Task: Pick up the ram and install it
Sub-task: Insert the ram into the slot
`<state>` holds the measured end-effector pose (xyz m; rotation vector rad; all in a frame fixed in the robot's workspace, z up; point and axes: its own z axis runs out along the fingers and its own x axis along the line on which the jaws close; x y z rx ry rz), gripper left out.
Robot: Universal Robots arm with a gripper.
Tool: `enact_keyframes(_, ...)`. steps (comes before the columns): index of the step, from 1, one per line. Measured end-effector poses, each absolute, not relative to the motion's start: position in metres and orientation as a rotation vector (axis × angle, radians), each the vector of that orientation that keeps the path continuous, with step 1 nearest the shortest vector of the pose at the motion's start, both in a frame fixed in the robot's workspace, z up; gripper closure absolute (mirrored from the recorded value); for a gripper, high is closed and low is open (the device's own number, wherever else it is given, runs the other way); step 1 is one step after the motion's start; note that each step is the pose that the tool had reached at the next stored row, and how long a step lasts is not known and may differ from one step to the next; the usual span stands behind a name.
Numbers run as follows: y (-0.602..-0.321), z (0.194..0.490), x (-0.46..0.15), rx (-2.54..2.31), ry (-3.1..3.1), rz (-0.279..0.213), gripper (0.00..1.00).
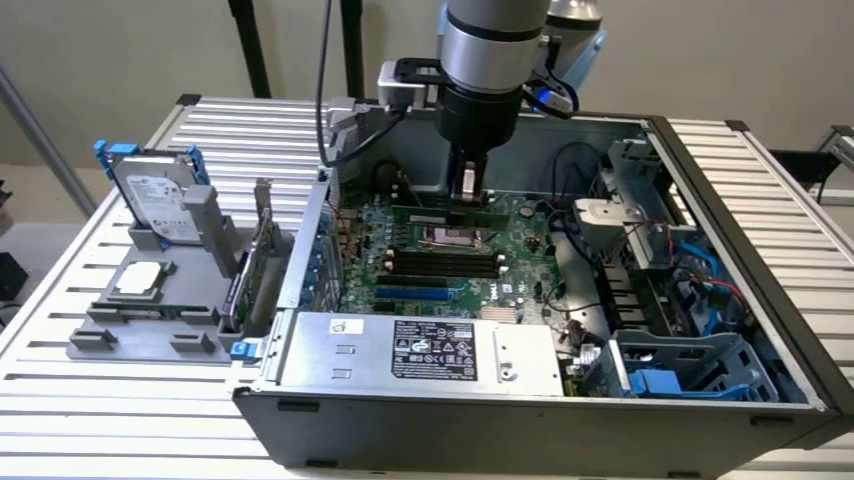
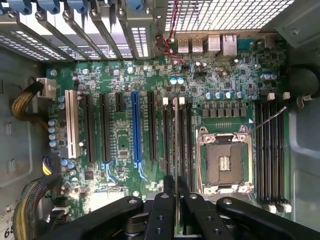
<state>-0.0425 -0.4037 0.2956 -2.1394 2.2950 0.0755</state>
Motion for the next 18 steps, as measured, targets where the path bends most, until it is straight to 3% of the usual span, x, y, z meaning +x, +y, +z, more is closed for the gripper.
enact_keyframes(18, -0.404, 0.263, -0.036, -2.153, 2.283, 0.075, 0.86)
